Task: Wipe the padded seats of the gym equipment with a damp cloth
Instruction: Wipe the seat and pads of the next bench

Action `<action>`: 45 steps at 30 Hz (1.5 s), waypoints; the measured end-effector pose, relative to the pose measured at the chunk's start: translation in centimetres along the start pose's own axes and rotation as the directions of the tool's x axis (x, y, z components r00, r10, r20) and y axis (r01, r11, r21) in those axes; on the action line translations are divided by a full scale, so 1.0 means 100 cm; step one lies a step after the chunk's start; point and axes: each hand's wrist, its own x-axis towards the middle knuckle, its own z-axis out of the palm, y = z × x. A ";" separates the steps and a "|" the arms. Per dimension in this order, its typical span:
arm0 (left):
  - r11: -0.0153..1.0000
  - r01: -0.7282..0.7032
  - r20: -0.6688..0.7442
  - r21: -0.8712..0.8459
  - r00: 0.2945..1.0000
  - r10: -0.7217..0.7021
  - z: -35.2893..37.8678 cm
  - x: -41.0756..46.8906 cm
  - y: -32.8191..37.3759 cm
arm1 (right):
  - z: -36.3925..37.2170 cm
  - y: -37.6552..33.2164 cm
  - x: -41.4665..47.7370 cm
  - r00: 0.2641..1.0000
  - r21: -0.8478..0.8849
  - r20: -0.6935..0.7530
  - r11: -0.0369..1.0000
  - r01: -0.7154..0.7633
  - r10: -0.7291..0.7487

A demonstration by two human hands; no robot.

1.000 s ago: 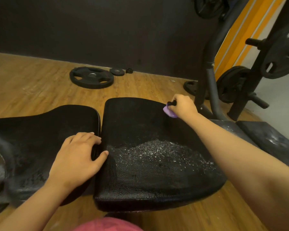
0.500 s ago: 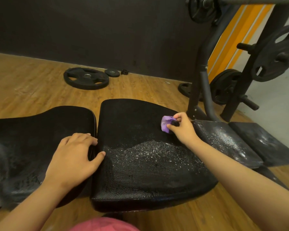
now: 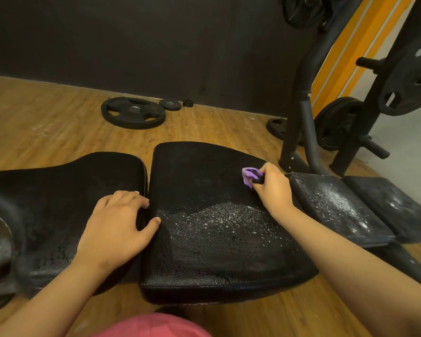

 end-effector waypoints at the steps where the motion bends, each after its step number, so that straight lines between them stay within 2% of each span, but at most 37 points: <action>1: 1.000 0.002 -0.002 0.001 1.000 -0.002 0.001 0.000 0.000 | 0.001 -0.005 0.001 1.000 -0.012 -0.023 1.000 -0.015 0.015; 4: 1.000 0.009 0.001 0.000 1.000 -0.009 0.001 0.000 0.000 | 0.006 -0.027 -0.007 1.000 0.097 -0.020 0.995 0.024 -0.022; 6: 1.000 0.006 0.004 0.001 1.000 -0.006 0.000 0.000 0.001 | 0.010 -0.040 -0.020 0.993 0.187 0.038 0.977 0.107 -0.116; 8: 1.000 -0.017 0.016 0.003 1.000 0.017 -0.002 0.000 -0.001 | 0.010 -0.042 -0.029 0.979 0.192 0.069 0.966 0.175 -0.191; 10: 0.999 -0.030 0.020 -0.010 0.999 0.030 -0.003 -0.001 -0.003 | 0.007 -0.030 -0.025 0.980 0.149 0.077 0.974 0.168 -0.181; 15: 1.000 -0.012 0.013 -0.005 1.000 0.012 -0.001 0.000 -0.002 | 0.001 -0.018 -0.011 1.000 0.055 0.029 0.999 -0.002 0.001; 20: 1.000 -0.012 0.017 -0.021 1.000 0.013 -0.001 0.002 -0.001 | 0.017 -0.066 -0.021 0.991 0.163 0.057 0.980 0.113 -0.123; 23: 0.999 -0.027 0.022 -0.019 0.999 0.027 -0.002 -0.001 -0.002 | 0.017 -0.068 -0.017 0.981 0.158 0.105 0.976 0.147 -0.165; 27: 1.000 -0.022 0.023 -0.015 0.999 0.023 -0.005 -0.003 0.000 | 0.013 -0.056 -0.004 0.996 0.086 0.080 0.996 0.039 -0.045; 30: 1.000 -0.011 0.042 -0.006 0.999 0.011 -0.005 -0.001 0.002 | 0.022 -0.076 -0.006 0.998 0.117 0.057 0.993 0.004 -0.011; 33: 1.000 -0.020 0.035 -0.014 0.999 0.020 -0.006 -0.003 0.002 | 0.034 -0.104 -0.028 0.986 0.227 0.087 0.966 0.122 -0.145; 36: 0.999 -0.031 0.044 -0.026 0.999 0.032 -0.007 -0.006 0.001 | 0.031 -0.110 -0.035 0.954 0.245 0.146 0.944 0.222 -0.262; 38: 0.999 -0.036 0.049 -0.023 0.998 0.038 -0.008 -0.008 0.001 | 0.025 -0.102 -0.018 0.966 0.186 0.160 0.968 0.171 -0.201; 40: 0.999 -0.033 0.044 -0.021 0.998 0.034 -0.008 -0.009 0.002 | 0.024 -0.096 0.000 0.988 0.136 0.137 0.990 0.048 -0.066; 42: 1.000 -0.019 0.043 -0.015 0.999 0.020 -0.008 -0.008 0.003 | 0.029 -0.102 0.001 0.993 0.162 0.114 0.987 0.012 -0.031; 45: 1.000 -0.011 0.043 -0.014 0.999 0.012 -0.009 -0.007 0.004 | 0.035 -0.113 -0.019 0.963 0.282 0.190 0.950 0.133 -0.192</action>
